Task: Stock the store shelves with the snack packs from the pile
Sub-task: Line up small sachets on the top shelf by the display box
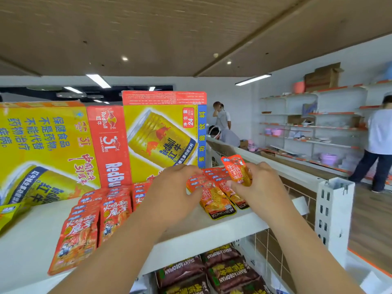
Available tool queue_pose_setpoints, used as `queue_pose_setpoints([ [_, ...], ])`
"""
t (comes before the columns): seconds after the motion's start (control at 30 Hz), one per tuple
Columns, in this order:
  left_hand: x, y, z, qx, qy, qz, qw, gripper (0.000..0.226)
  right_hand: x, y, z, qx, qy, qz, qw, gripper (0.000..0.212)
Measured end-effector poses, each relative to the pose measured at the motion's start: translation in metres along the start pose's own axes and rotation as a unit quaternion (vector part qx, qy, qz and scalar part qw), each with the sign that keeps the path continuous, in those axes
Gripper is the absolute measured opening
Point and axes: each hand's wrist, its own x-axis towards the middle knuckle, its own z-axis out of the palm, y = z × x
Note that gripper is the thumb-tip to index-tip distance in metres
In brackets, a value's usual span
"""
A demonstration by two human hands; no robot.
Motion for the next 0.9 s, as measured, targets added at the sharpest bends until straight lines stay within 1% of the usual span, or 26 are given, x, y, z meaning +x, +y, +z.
queue_pose_setpoints([
  [0.03,-0.002,0.000,0.005,0.002,0.005,-0.002,1.000,0.048,0.001,0.003,0.003,-0.003,-0.003,-0.001,1.000,0.037],
  [0.17,-0.003,-0.002,0.009,-0.013,0.028,-0.016,0.999,0.030,-0.001,0.012,0.013,-0.015,-0.005,-0.003,1.000,0.045],
  [0.2,-0.003,-0.004,0.009,-0.013,0.030,-0.018,0.999,0.027,-0.001,0.014,0.014,-0.023,-0.009,-0.001,1.000,0.049],
  [0.3,-0.004,-0.005,0.006,-0.011,0.023,-0.024,0.999,0.026,-0.001,0.016,0.016,-0.059,-0.024,0.003,0.998,0.072],
  [0.47,-0.005,0.000,0.003,-0.010,0.022,-0.018,1.000,0.023,0.000,0.019,0.019,-0.095,-0.052,0.006,0.994,0.082],
  [0.53,-0.005,0.000,0.003,-0.008,0.014,-0.026,1.000,0.023,0.000,0.019,0.020,-0.118,-0.068,0.009,0.991,0.081],
  [0.6,-0.005,-0.001,0.004,-0.006,0.011,-0.030,0.999,0.025,-0.001,0.018,0.021,-0.130,-0.067,0.011,0.989,0.073],
  [0.67,-0.005,-0.002,0.006,0.002,0.012,-0.030,0.999,0.027,-0.001,0.018,0.020,-0.118,-0.050,0.016,0.992,0.066],
  [0.77,-0.005,-0.002,0.007,0.009,0.014,-0.027,0.999,0.027,0.006,0.024,0.010,-0.058,-0.037,0.040,0.997,0.054],
  [0.9,-0.005,0.000,0.009,0.024,0.009,-0.022,0.999,0.033,0.022,0.042,-0.002,-0.078,-0.050,0.080,0.992,0.053],
])
